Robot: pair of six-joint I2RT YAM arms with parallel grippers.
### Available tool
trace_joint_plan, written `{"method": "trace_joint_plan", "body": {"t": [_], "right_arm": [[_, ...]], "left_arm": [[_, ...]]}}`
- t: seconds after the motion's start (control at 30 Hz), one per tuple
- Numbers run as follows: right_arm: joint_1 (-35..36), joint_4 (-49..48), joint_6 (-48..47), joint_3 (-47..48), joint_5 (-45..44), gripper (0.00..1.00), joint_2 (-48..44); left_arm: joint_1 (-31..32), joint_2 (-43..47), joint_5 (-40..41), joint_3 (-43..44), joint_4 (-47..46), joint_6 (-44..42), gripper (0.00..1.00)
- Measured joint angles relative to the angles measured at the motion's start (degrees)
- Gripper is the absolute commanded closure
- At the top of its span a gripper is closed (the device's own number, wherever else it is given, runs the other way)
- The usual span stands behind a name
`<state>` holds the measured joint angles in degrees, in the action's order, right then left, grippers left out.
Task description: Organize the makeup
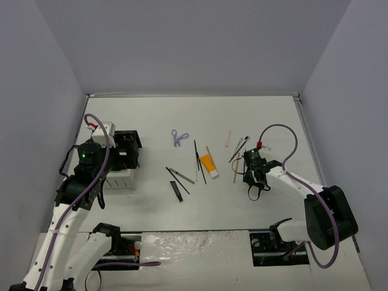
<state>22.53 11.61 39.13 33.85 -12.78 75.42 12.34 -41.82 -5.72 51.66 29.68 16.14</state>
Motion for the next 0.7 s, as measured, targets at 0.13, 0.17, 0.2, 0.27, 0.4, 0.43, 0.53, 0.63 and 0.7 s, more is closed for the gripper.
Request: {"method": "trace_joint_plan", "body": {"t": [0.13, 0.17, 0.2, 0.27, 0.4, 0.43, 0.53, 0.63, 0.7], "right_arm": [[1.79, 0.14, -0.12, 0.0, -0.83, 1.0, -0.79], [2.36, 0.29, -0.13, 0.01, -1.13, 1.0, -1.64], [2.93, 0.44, -0.14, 0.02, -1.43, 1.0, -2.48], [5.06, 2.11, -0.84, 1.15, -2.82, 1.0, -4.81], [10.68, 3.34, -4.19, 6.33, -4.51, 1.0, -12.19], [12.24, 2.88, -5.42, 7.71, -4.6, 1.0, -14.29], [16.82, -0.15, -9.56, 10.87, -4.07, 1.0, -19.97], [22.77, -6.73, -15.59, 12.32, -1.0, 1.0, -23.59], [25.94, -12.27, -19.34, 12.55, 2.8, 1.0, -24.12]], "left_arm": [[0.0, -0.02, -0.15, 0.03, 0.23, 0.15, 0.03], [0.0, -0.04, -0.3, 0.04, 0.37, 0.28, 0.03], [0.0, -0.06, -0.44, 0.06, 0.51, 0.41, 0.03], [0.0, -0.27, -1.36, 0.65, 1.25, 1.01, 0.03], [0.0, -1.44, -4.31, 3.67, 1.87, 3.47, 0.03], [0.0, -1.88, -5.54, 4.77, 1.93, 4.3, 0.03], [0.04, -3.33, -9.33, 7.98, 1.46, 7.17, 0.03], [0.51, -5.84, -14.25, 10.83, -0.35, 11.1, 0.03], [1.46, -7.54, -16.85, 12.25, -2.21, 13.53, 0.03]]}}
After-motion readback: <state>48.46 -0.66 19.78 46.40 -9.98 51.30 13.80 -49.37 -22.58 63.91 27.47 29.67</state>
